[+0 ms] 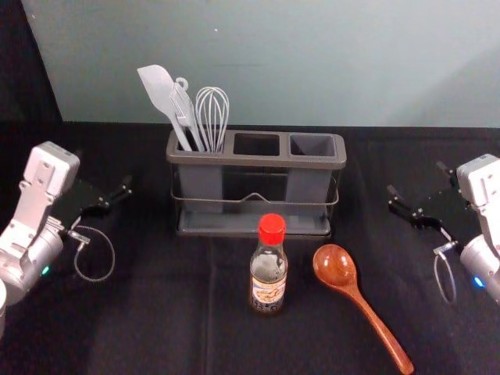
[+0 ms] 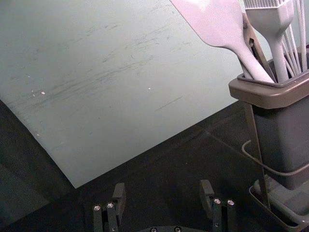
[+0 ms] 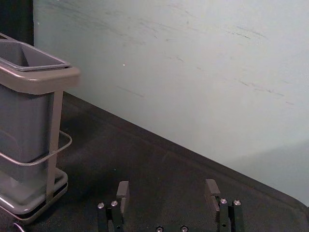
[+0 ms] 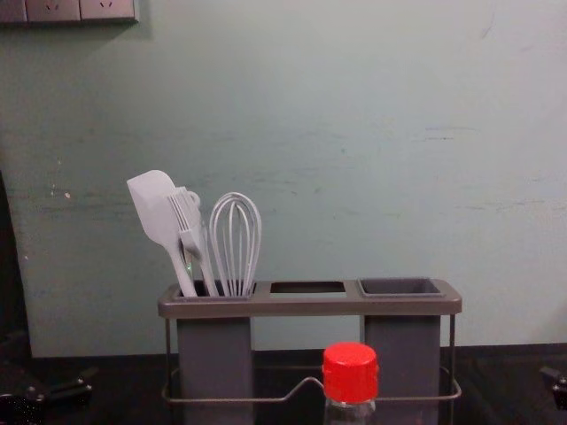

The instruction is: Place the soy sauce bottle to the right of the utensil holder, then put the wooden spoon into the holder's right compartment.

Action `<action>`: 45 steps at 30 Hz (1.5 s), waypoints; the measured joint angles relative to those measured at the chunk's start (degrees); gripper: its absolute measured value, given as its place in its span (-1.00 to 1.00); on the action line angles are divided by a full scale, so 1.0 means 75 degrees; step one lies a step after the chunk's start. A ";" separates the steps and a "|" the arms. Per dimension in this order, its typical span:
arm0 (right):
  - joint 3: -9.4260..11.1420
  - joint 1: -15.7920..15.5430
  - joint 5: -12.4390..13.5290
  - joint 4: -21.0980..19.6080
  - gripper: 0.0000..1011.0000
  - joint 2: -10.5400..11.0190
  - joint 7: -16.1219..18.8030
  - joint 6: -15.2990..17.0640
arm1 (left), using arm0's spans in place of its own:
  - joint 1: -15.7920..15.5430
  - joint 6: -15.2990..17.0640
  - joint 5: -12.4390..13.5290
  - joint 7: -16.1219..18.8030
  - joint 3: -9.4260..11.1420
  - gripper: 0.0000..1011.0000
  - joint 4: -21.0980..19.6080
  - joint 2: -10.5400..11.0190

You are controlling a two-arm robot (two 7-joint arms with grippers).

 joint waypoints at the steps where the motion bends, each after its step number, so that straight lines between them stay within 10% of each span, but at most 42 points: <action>1: 0.0000 0.0000 0.0000 0.0000 0.98 0.0000 0.0000 0.0000 | 0.0000 0.0000 0.0000 0.0000 0.0000 0.99 0.0000 0.0000; 45: 0.0000 0.0000 0.0000 0.0000 0.98 0.0000 0.0000 0.0000 | 0.0000 0.0000 0.0000 0.0000 0.0000 0.99 0.0000 0.0000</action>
